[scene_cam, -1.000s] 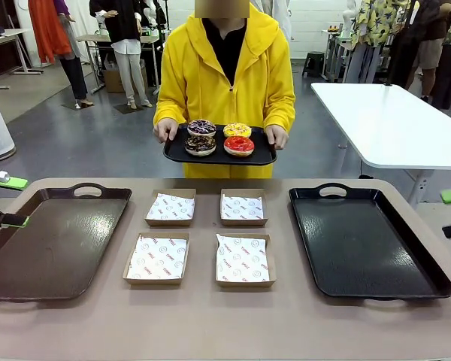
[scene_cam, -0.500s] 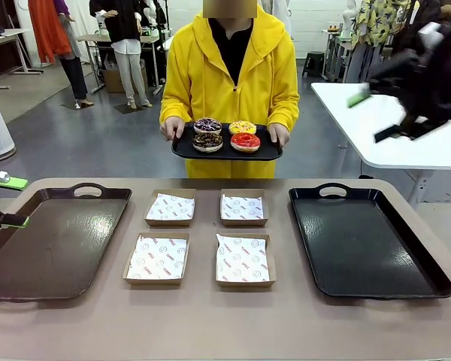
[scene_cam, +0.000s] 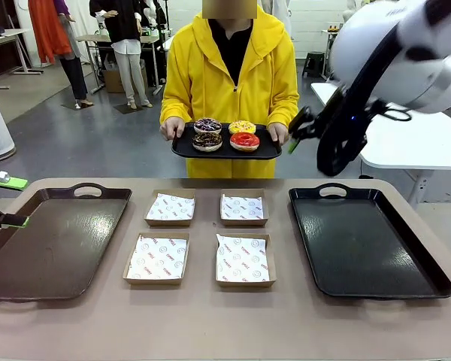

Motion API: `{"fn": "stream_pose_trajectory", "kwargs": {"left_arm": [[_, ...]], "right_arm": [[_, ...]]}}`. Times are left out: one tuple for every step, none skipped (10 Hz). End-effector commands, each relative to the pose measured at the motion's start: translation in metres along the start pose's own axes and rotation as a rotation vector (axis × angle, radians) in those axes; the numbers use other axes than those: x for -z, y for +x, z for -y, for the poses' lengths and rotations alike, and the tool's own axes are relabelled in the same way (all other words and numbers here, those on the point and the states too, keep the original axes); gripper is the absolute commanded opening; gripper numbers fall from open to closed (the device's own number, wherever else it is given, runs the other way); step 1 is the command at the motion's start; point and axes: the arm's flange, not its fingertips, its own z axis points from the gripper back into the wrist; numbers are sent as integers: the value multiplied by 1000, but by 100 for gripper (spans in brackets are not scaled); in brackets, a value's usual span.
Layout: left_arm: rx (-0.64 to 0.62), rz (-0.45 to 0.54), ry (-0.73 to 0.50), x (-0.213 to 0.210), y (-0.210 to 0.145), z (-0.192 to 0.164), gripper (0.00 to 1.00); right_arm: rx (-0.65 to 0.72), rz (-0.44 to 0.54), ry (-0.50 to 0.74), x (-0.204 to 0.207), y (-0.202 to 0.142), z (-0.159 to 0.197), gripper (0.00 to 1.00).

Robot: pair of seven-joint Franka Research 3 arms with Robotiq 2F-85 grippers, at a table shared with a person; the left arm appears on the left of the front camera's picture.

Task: Individually package the donuts and arrange them on the tray.
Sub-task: Pick up one Paper togo box.

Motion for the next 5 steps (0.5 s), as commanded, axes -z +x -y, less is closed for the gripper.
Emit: {"fn": "stream_pose_trajectory", "kwargs": {"left_arm": [[1,7,-21,-1,0,1,100],[1,7,-21,-1,0,1,100],[1,7,-21,-1,0,1,100],[1,7,-21,-1,0,1,100],[1,7,-21,-1,0,1,100]], "right_arm": [[0,11,-51,14,-3,-12,100],[-21,3,-56,14,-9,-10,100],[-29,-1,-55,11,-14,-5,100],[-35,-26,-36,7,-20,6,100],[-36,-16,-46,20,-8,-12,100]]}}
